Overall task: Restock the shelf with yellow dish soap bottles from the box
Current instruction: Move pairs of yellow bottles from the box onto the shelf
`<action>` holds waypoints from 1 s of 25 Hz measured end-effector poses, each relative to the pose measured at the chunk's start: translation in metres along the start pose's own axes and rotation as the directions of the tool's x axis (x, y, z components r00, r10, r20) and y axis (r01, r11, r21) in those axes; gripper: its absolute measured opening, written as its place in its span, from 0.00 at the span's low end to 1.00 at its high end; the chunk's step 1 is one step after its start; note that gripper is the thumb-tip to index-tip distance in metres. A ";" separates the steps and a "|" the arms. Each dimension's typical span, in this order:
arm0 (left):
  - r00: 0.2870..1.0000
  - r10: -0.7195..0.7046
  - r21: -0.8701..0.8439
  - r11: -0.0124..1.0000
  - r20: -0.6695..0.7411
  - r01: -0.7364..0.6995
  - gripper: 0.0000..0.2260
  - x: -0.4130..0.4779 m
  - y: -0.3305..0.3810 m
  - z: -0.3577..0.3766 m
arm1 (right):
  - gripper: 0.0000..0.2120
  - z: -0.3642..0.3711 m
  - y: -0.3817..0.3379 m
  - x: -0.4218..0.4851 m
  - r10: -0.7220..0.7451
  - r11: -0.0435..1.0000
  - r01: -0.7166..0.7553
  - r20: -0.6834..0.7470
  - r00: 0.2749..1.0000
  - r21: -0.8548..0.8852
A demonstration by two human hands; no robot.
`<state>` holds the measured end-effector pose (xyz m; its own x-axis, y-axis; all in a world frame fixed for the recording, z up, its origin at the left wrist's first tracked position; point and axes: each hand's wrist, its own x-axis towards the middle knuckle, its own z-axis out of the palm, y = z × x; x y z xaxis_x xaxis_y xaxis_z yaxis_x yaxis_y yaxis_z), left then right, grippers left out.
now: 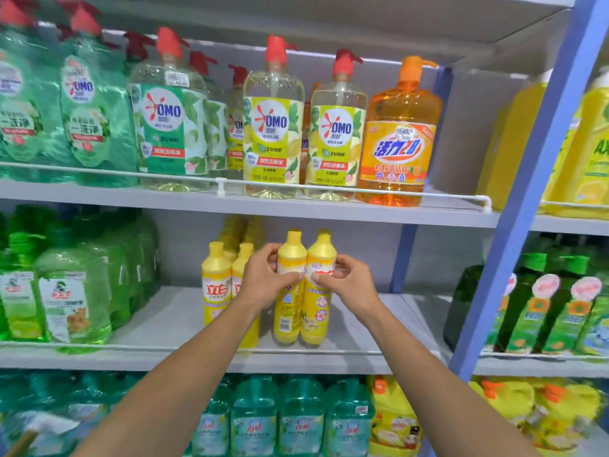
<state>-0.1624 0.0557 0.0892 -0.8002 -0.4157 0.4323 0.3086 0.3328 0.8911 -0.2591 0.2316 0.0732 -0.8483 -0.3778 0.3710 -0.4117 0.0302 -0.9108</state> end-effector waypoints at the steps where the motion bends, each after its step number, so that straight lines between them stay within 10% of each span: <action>1: 1.000 -0.009 0.020 1.000 -0.007 0.009 0.26 -0.001 -0.007 0.006 | 0.23 -0.001 0.010 0.005 0.008 1.000 -0.008 0.012 1.000 -0.006; 8: 0.994 -0.045 0.002 0.999 -0.097 0.045 0.23 -0.004 -0.051 0.032 | 0.27 -0.011 0.065 0.018 0.019 1.000 -0.022 0.111 0.994 0.020; 17: 0.975 -0.133 -0.016 0.990 0.177 0.138 0.25 -0.036 -0.094 0.024 | 0.26 -0.015 0.132 -0.014 0.121 0.992 -0.127 0.271 0.955 0.003; 25: 0.991 -0.119 0.123 0.985 -0.053 0.125 0.22 -0.043 -0.096 0.054 | 0.23 -0.013 0.135 -0.017 0.118 0.993 -0.119 0.142 0.983 0.000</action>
<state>-0.1851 0.0873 -0.0227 -0.8031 -0.4965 0.3295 0.1406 0.3795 0.9144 -0.3045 0.2540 -0.0534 -0.8352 -0.4989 0.2314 -0.3077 0.0752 -0.9485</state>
